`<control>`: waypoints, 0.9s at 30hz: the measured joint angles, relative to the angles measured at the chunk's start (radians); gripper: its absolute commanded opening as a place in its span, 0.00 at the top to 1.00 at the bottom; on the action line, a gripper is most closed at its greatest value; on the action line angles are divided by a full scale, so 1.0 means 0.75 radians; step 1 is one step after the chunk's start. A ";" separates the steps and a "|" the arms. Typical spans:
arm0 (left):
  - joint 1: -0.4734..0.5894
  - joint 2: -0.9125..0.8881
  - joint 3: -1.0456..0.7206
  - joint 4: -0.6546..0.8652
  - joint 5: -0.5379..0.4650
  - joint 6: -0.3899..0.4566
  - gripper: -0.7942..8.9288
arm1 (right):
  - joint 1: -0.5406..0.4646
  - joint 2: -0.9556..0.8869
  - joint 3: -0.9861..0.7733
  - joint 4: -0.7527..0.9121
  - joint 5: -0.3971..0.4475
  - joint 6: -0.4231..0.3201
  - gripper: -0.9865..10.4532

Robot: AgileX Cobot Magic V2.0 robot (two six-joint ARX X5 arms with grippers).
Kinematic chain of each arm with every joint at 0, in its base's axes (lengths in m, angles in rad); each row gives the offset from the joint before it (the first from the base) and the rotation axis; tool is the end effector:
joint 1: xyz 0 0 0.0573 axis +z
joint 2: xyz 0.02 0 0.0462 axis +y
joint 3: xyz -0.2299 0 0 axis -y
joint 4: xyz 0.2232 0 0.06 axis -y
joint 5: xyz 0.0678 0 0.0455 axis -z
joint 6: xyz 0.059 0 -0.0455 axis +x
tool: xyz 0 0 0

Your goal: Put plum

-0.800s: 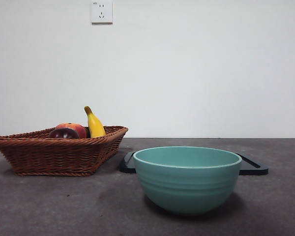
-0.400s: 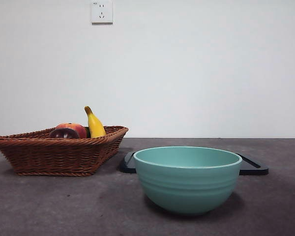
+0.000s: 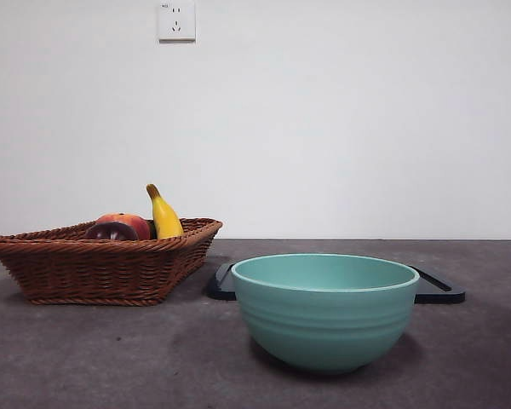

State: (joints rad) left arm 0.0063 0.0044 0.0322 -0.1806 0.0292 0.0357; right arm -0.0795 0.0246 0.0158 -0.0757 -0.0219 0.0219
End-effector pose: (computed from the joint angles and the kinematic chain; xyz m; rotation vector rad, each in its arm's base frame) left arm 0.1369 -0.0009 0.1514 0.0329 0.1524 -0.0256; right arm 0.1399 -0.0098 0.1565 0.0262 0.0838 -0.0585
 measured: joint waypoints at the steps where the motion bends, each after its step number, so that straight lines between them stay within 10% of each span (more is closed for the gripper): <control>1: 0.000 0.000 0.000 0.000 0.000 0.000 0.91 | 0.000 -0.007 0.000 -0.016 0.000 0.000 0.91; 27: 0.000 0.000 0.000 0.000 -0.001 0.000 0.91 | 0.000 -0.025 0.001 -0.036 0.000 0.001 0.91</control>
State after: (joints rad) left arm 0.0063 0.0044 0.0322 -0.1806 0.0288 0.0357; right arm -0.0795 0.0059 0.0162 -0.1024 -0.0219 0.0223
